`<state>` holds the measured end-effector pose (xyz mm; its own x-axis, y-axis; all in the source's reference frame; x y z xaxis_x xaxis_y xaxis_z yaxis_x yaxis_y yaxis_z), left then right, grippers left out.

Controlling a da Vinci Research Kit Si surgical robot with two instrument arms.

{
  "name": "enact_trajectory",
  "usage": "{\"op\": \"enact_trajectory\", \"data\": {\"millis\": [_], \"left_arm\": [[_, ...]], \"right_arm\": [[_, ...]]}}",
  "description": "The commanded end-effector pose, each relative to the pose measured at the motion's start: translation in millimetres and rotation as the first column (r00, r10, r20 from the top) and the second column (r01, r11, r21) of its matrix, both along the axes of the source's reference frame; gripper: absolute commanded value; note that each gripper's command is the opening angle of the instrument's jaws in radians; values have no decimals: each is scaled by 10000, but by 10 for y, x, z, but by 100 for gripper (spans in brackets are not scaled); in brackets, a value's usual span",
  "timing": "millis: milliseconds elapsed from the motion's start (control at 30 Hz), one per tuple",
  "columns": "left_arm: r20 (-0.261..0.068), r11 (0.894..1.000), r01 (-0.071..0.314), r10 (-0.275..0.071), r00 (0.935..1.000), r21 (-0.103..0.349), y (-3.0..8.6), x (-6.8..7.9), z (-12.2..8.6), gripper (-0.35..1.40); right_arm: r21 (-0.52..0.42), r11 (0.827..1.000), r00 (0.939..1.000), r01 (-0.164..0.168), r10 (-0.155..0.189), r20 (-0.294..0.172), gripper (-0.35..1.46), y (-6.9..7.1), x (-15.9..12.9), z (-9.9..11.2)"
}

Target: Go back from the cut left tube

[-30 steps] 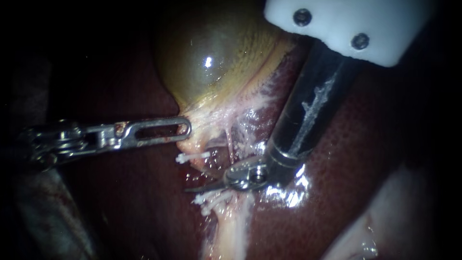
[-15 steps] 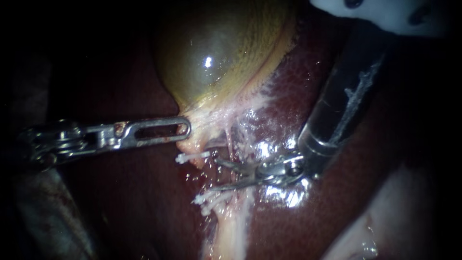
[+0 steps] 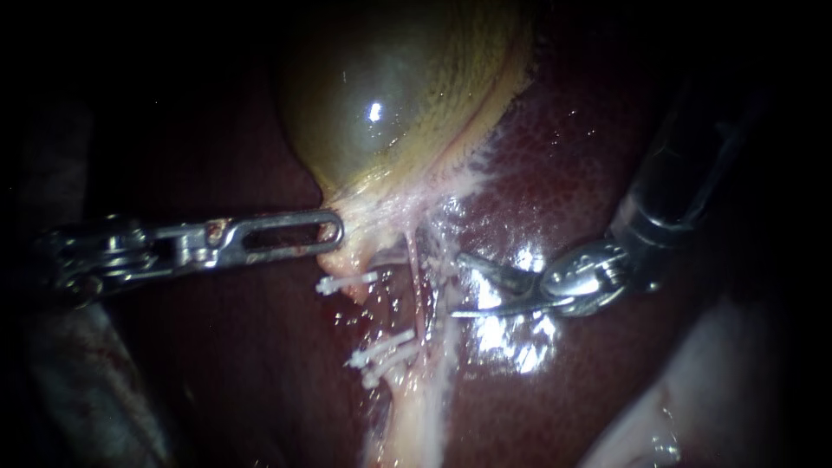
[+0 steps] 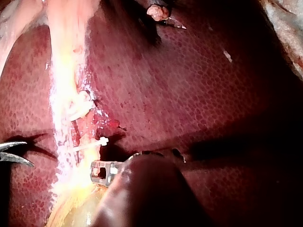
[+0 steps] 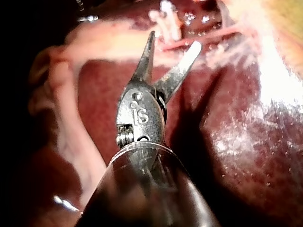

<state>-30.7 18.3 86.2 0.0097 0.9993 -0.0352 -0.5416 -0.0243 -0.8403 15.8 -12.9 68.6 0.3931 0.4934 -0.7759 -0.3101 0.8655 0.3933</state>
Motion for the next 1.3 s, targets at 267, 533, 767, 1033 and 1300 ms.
{"op": "enact_trajectory", "data": {"millis": [267,533,767,1033,1300], "left_arm": [[-8,10000,13,-13,10000,-34,-1,-3,5,-35],[-23,10000,36,-36,10000,-88,-3,-9,16,-35],[-80,9998,128,-129,9999,-141,-4,-28,26,-35],[-57,9998,165,-166,9998,-106,-3,-53,30,-35],[-42,9997,227,-228,9997,-101,-2,-70,32,-35]], "right_arm": [[-678,9977,9996,6,13,277,136,7,-19,4],[-1092,9940,9986,102,-45,518,138,11,-32,7],[-1150,9933,9984,103,-39,562,138,11,-32,7],[-1151,9933,9983,88,-22,577,138,11,-32,7],[-1155,9933,9983,77,-9,586,140,11,-31,8]]}}
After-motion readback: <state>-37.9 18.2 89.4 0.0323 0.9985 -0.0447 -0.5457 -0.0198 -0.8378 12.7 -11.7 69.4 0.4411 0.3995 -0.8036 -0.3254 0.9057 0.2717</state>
